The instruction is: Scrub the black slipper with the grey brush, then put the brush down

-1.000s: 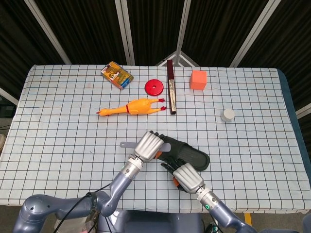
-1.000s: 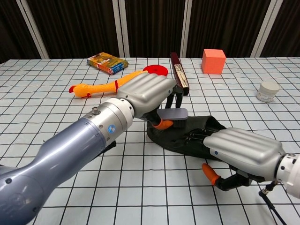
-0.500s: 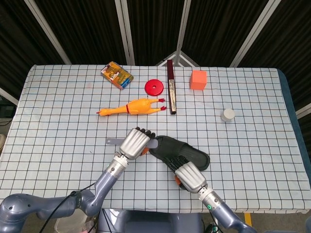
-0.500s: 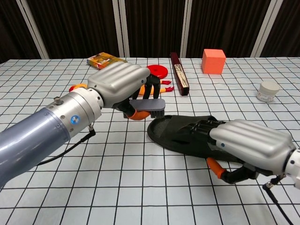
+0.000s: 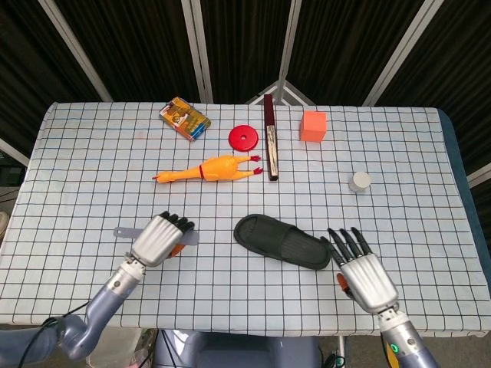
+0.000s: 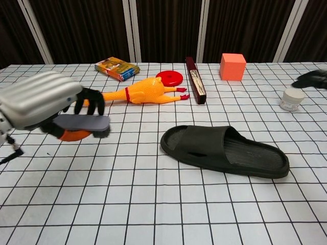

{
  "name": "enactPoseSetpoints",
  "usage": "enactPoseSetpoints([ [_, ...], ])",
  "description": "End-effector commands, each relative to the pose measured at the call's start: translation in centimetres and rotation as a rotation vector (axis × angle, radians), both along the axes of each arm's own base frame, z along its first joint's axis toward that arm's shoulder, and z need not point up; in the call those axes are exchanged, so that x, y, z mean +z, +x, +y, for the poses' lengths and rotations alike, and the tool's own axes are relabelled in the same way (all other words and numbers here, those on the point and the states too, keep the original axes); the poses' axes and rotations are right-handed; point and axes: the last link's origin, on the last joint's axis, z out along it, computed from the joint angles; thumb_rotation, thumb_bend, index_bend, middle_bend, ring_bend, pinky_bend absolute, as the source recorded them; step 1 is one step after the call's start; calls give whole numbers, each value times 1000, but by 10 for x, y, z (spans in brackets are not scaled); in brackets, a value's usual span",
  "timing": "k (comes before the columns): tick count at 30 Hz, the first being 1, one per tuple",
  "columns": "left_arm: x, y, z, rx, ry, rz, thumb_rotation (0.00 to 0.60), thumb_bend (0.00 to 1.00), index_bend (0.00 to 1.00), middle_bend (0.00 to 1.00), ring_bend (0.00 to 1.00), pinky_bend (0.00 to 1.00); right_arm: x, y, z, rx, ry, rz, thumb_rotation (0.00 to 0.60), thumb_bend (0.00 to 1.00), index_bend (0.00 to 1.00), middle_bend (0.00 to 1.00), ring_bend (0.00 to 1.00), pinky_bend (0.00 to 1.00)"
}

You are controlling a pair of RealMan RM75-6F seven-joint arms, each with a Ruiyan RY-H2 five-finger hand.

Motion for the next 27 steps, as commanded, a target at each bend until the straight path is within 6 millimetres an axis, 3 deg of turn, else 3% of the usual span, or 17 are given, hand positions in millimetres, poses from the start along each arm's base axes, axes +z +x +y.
enactPoseSetpoints([
  [1, 11, -34, -12, 24, -9, 29, 600, 588, 623, 652, 586, 573, 18, -25, 11, -66, -49, -21, 600, 511, 0, 0, 0, 42],
  [6, 7, -67, -16, 50, -58, 57, 600, 566, 626, 653, 586, 573, 23, -59, 23, -122, -95, -39, 600, 511, 0, 0, 0, 33],
  [10, -1, -83, -10, 61, -62, 62, 600, 555, 616, 650, 586, 562, 18, -79, 30, -174, -73, -32, 600, 510, 0, 0, 0, 18],
  [18, -29, -84, 1, 41, -87, 46, 600, 491, 548, 637, 581, 490, 14, -84, 25, -195, -58, -22, 600, 511, 0, 0, 0, 17],
  [21, -35, -83, 3, 39, -100, 43, 600, 463, 526, 620, 538, 458, 13, -86, 24, -199, -60, -19, 600, 511, 0, 0, 0, 17],
  [27, -41, -75, 5, 25, -117, -10, 600, 257, 399, 510, 389, 386, 12, -88, 24, -208, -52, -9, 600, 510, 0, 0, 0, 17],
])
